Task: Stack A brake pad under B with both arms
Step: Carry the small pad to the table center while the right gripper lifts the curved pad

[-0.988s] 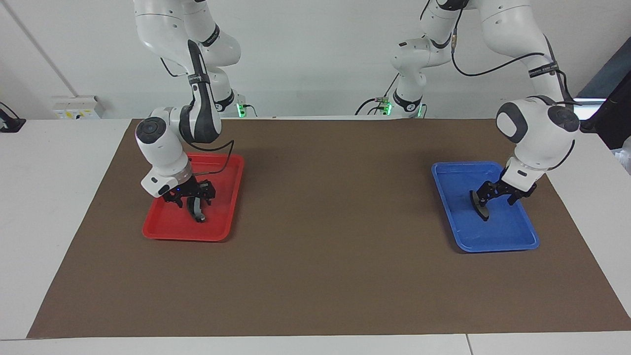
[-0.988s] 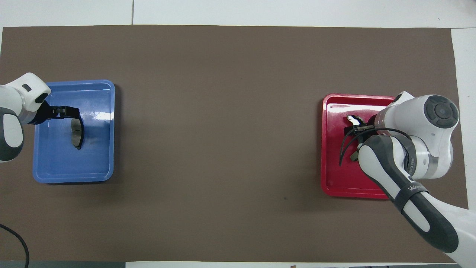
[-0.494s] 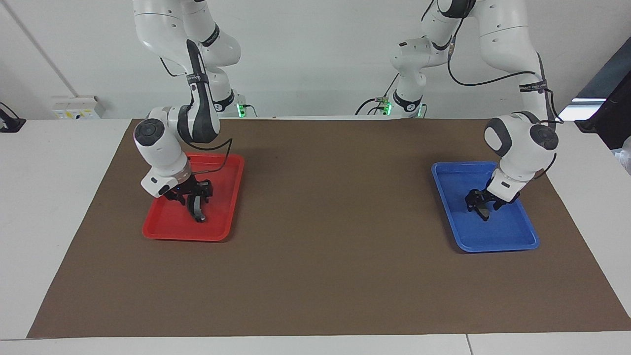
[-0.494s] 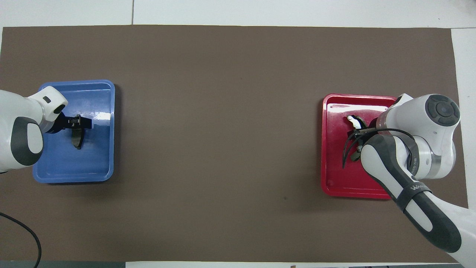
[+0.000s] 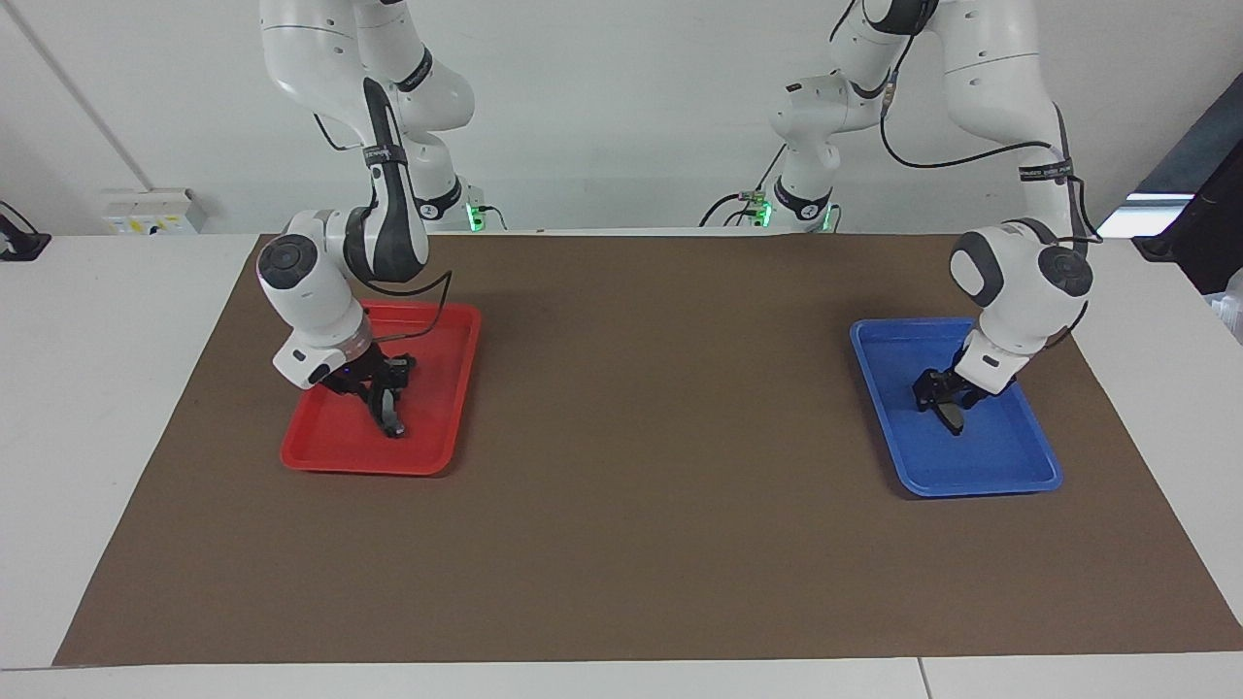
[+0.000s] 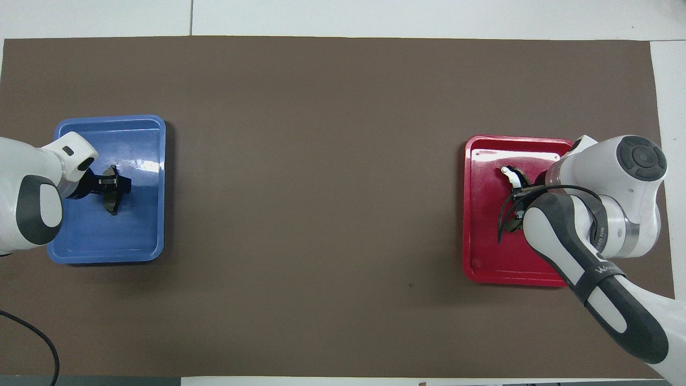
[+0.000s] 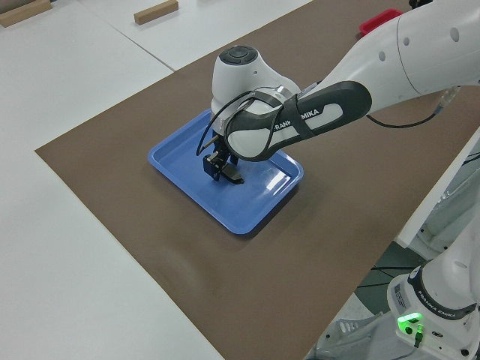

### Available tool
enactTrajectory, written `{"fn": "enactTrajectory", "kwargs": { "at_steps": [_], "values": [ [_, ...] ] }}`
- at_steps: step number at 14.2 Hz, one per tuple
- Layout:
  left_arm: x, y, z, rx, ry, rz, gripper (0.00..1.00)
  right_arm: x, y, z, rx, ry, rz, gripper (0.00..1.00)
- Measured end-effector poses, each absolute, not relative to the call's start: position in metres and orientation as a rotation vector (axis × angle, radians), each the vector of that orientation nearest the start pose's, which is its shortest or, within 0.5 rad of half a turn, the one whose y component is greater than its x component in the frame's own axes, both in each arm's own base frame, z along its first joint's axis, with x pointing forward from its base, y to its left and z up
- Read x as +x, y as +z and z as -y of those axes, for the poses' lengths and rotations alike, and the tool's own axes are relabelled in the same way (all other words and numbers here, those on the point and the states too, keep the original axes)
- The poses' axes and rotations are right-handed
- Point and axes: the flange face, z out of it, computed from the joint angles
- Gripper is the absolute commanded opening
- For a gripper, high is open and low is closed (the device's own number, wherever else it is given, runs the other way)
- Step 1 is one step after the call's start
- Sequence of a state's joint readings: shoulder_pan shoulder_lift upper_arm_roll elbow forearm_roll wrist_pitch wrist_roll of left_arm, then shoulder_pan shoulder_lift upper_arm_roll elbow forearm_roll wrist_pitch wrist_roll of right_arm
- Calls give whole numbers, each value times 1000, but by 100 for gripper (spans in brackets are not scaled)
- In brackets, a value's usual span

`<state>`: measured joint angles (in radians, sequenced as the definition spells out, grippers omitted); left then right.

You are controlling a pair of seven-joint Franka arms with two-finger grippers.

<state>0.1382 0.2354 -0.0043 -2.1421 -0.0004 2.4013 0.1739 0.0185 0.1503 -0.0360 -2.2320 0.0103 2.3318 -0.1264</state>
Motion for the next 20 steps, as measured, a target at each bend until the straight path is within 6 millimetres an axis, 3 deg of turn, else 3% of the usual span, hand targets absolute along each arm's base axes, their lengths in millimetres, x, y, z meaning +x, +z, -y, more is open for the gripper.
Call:
{"fn": "enactTrajectory", "kwargs": {
  "at_steps": [1, 2, 4, 7, 9, 11, 12, 13, 17, 20],
  "values": [
    [565, 298, -76, -3138, -43, -61, 3, 536, 301, 9, -3130, 89, 160, 2],
    [565, 301, -76, -3137, -48, -62, 0, 537, 304, 9, -3129, 102, 160, 2],
    [564, 303, -76, -3137, -53, -61, 0, 547, 324, 9, -3125, 143, 161, 2],
    [570, 325, -69, -3138, -55, -84, 0, 568, 385, 7, -3119, 182, 169, 2],
    [582, 359, -43, -3139, -37, -129, 0, 574, 427, 4, -3116, 193, 177, 2],
    [590, 378, 5, -3141, -58, -130, 0, 576, 468, 3, -3113, 214, 181, 2],
    [589, 379, 47, -3144, -58, -122, 0, 577, 497, 3, -3113, 214, 182, 2],
    [587, 378, 71, -3149, -64, -88, 0, 578, 508, 3, -3113, 211, 183, 2],
    [558, 364, 224, -3180, -128, 77, 0, 580, 513, 0, -3114, 200, 193, 2],
    [528, 335, 309, -3199, -131, 145, 0, 581, 510, -1, -3113, 209, 193, 2]
  ]
}}
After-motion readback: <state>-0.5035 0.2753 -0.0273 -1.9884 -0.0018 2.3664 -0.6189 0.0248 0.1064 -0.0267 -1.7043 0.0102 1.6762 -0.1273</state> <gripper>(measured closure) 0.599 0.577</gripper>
